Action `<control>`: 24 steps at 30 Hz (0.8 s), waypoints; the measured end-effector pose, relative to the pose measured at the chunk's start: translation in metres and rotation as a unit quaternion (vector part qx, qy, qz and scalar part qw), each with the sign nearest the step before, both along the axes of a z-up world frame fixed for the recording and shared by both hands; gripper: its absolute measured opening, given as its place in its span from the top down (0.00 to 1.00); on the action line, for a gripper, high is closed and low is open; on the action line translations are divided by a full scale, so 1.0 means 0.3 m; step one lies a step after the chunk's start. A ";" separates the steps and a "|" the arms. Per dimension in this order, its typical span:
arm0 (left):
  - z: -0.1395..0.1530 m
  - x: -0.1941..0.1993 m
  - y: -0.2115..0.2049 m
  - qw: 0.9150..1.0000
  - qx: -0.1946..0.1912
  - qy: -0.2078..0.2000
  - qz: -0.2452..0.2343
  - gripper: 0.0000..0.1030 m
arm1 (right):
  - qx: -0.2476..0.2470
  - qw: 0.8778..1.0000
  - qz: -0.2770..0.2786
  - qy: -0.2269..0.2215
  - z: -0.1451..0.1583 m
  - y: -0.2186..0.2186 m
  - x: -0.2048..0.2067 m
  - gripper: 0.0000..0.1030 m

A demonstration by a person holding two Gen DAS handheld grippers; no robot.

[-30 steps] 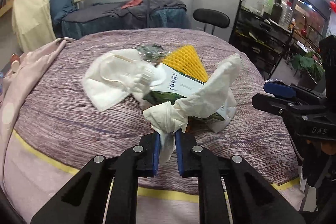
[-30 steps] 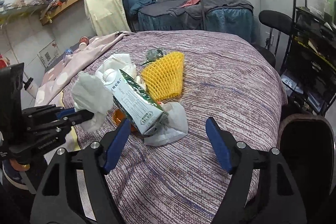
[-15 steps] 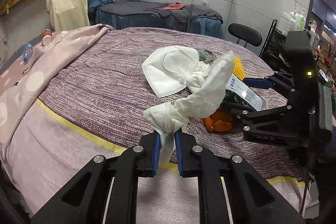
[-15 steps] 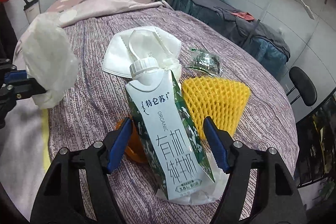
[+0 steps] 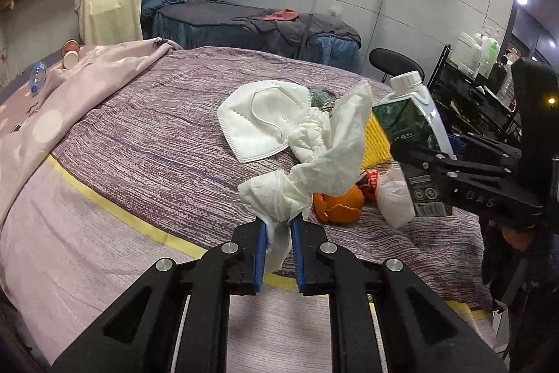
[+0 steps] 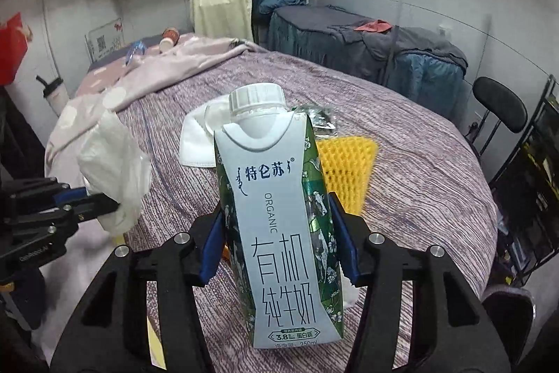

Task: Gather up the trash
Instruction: 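Carry tissue and carton to the brown bin and release both grippers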

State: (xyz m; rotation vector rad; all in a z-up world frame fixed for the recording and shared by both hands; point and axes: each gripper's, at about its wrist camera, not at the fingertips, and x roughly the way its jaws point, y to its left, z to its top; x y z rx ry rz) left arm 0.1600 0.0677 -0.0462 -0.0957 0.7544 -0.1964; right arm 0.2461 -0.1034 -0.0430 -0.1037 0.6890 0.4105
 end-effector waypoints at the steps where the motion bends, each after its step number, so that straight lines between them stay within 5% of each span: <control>1: 0.004 -0.002 -0.009 1.000 -0.002 -0.001 -0.003 0.87 | 0.010 1.000 -0.011 -0.007 0.021 -0.026 -0.025 0.47; 9: 0.039 -0.041 -0.158 0.999 -0.014 -0.015 -0.048 0.87 | 0.062 0.993 -0.095 -0.023 0.066 -0.270 -0.209 0.47; 24: 0.067 -0.115 -0.545 0.985 -0.001 -0.023 -0.169 0.87 | 0.091 0.955 -0.279 0.039 -0.106 -0.796 -0.457 0.47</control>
